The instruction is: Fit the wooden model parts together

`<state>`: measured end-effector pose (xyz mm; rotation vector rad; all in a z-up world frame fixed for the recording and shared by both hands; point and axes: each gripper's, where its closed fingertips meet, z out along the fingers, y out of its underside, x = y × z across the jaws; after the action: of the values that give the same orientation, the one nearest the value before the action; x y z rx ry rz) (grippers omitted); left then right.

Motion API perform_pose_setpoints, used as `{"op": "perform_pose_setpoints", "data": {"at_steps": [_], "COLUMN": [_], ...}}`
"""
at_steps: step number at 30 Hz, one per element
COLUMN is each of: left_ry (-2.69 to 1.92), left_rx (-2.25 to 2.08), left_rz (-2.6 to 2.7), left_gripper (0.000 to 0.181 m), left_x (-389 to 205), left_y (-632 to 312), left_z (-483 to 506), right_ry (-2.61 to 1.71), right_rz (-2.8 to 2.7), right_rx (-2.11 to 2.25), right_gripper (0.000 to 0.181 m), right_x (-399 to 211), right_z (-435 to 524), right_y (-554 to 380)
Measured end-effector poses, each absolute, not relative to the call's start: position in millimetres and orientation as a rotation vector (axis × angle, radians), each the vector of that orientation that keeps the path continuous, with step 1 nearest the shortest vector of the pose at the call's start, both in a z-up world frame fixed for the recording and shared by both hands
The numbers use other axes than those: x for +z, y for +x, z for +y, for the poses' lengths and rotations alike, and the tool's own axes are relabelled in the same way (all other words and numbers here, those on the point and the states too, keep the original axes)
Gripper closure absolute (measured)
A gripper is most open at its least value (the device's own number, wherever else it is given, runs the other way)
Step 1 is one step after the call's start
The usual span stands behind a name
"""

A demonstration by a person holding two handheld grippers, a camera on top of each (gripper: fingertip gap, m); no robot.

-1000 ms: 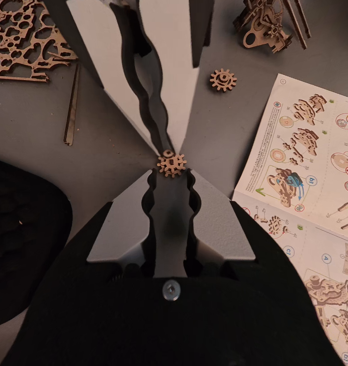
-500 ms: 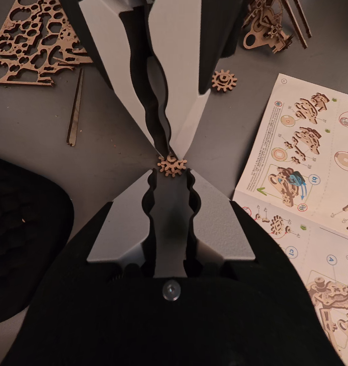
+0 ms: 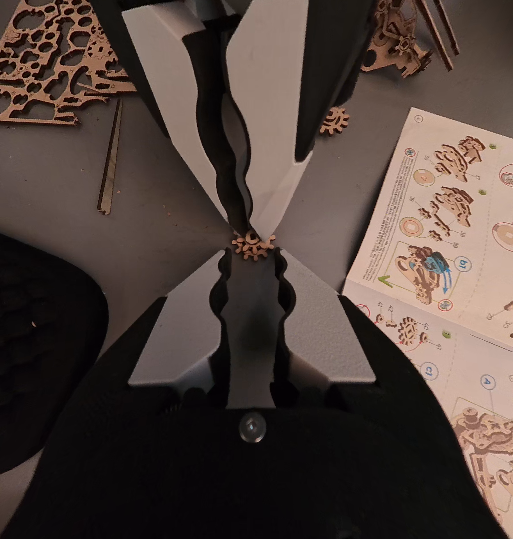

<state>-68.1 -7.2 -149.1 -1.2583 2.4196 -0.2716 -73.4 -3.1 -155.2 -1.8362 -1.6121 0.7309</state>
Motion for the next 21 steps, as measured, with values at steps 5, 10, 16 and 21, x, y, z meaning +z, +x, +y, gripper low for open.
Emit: {"op": "perform_pose_setpoints", "data": {"at_steps": [5, 10, 16, 21], "left_ry": [-1.254, -1.252, -1.249, -1.27], "left_rx": [-0.261, -0.266, -0.259, -0.302], "left_rz": [2.439, 2.461, 2.495, 2.513], "left_gripper": [0.173, 0.173, 0.173, 0.173], "left_x": [-149.0, -149.5, -149.8, -149.7], "left_y": [-69.9, -71.2, -71.6, -71.7], "left_z": [-7.1, -9.4, -9.4, -9.5], "right_ry": [-1.837, -1.838, -1.838, -1.861], "right_rz": [-1.611, -1.611, -1.608, -1.587], "right_rx": [0.731, 0.731, 0.738, 0.789], "right_gripper": [0.154, 0.154, 0.154, 0.154], "right_x": [-155.2, -155.1, -154.9, -153.7], "right_z": [-3.0, -3.1, -3.5, -6.0], "right_y": [-73.4, -73.5, -73.7, -74.4]}}
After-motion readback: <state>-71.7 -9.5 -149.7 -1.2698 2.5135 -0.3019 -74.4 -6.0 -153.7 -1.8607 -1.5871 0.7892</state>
